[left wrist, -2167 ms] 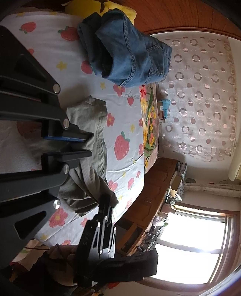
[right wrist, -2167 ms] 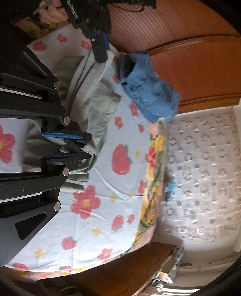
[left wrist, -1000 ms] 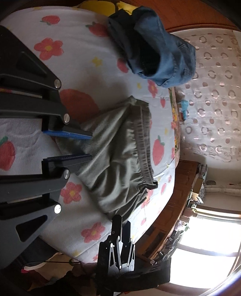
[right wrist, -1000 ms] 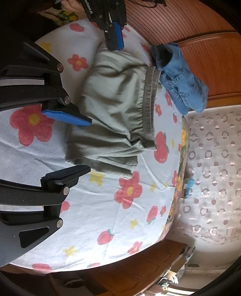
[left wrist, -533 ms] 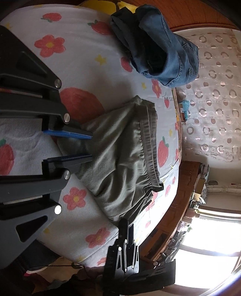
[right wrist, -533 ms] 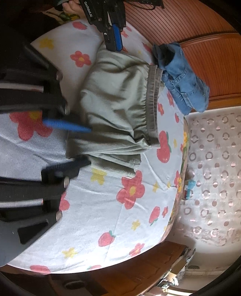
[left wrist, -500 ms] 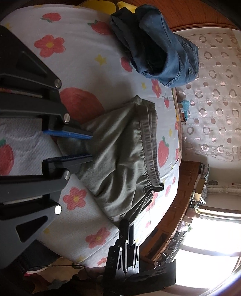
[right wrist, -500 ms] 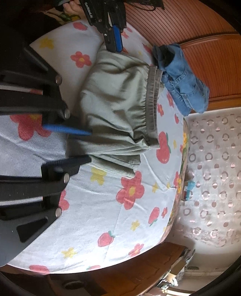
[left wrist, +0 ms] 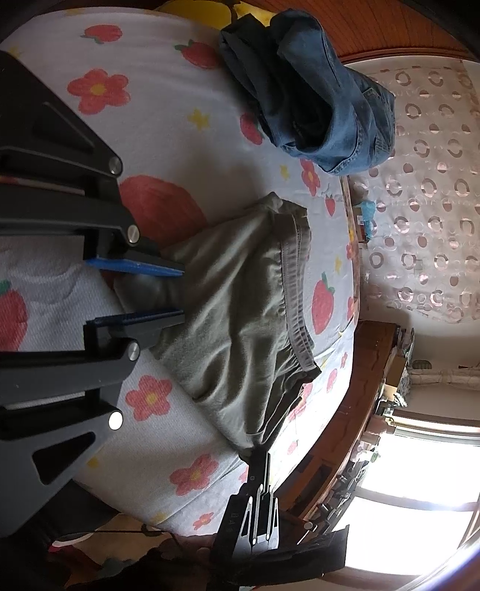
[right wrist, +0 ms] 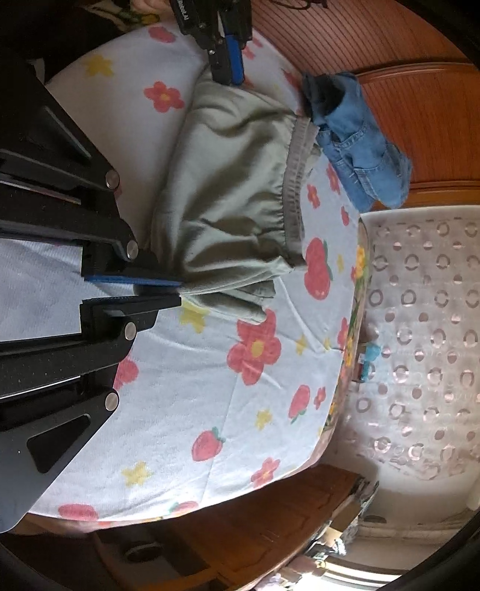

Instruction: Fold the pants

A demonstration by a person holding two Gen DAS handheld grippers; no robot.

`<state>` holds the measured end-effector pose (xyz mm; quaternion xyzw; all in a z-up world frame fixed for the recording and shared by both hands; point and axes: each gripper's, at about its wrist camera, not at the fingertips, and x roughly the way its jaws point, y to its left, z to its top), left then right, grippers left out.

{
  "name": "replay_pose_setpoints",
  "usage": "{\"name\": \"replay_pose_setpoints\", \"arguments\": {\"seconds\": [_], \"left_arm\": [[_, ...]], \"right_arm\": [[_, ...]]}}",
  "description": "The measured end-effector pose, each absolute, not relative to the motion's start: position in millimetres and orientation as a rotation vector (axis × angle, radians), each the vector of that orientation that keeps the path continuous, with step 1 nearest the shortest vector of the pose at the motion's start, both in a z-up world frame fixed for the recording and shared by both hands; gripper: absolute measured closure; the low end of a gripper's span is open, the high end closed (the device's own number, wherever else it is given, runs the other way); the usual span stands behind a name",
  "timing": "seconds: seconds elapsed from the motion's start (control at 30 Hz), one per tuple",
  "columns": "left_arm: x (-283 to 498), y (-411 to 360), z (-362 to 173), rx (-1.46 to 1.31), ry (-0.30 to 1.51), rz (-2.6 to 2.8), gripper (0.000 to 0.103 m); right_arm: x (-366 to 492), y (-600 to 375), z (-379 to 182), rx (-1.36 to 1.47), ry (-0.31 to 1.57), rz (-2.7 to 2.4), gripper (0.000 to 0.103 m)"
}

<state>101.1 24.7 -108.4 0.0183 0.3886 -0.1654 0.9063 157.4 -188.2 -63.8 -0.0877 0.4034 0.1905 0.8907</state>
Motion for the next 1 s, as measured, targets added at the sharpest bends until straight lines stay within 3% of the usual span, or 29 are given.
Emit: {"name": "replay_pose_setpoints", "arguments": {"seconds": [0.03, 0.1, 0.13, 0.27, 0.37, 0.6, 1.0], "left_arm": [[100, 26, -107, 0.03, 0.805, -0.342, 0.086], [98, 30, -103, 0.005, 0.797, -0.341, 0.086], [95, 33, -100, -0.008, 0.79, -0.338, 0.086], [83, 39, -91, -0.064, 0.767, -0.395, 0.085], [83, 35, -94, -0.051, 0.786, -0.4, 0.076], [91, 25, -111, 0.02, 0.844, -0.352, 0.069], [85, 14, -116, 0.099, 0.781, -0.303, 0.06]], "right_arm": [[158, -189, -63, -0.169, 0.837, 0.395, 0.101], [158, -192, -63, -0.143, 0.84, 0.395, 0.085], [157, -194, -62, -0.127, 0.842, 0.402, 0.082], [155, -193, -61, -0.094, 0.845, 0.442, 0.075], [154, -186, -64, -0.114, 0.855, 0.453, 0.074], [154, -185, -72, -0.107, 0.863, 0.448, 0.073], [146, -183, -76, -0.122, 0.81, 0.432, 0.071]]}}
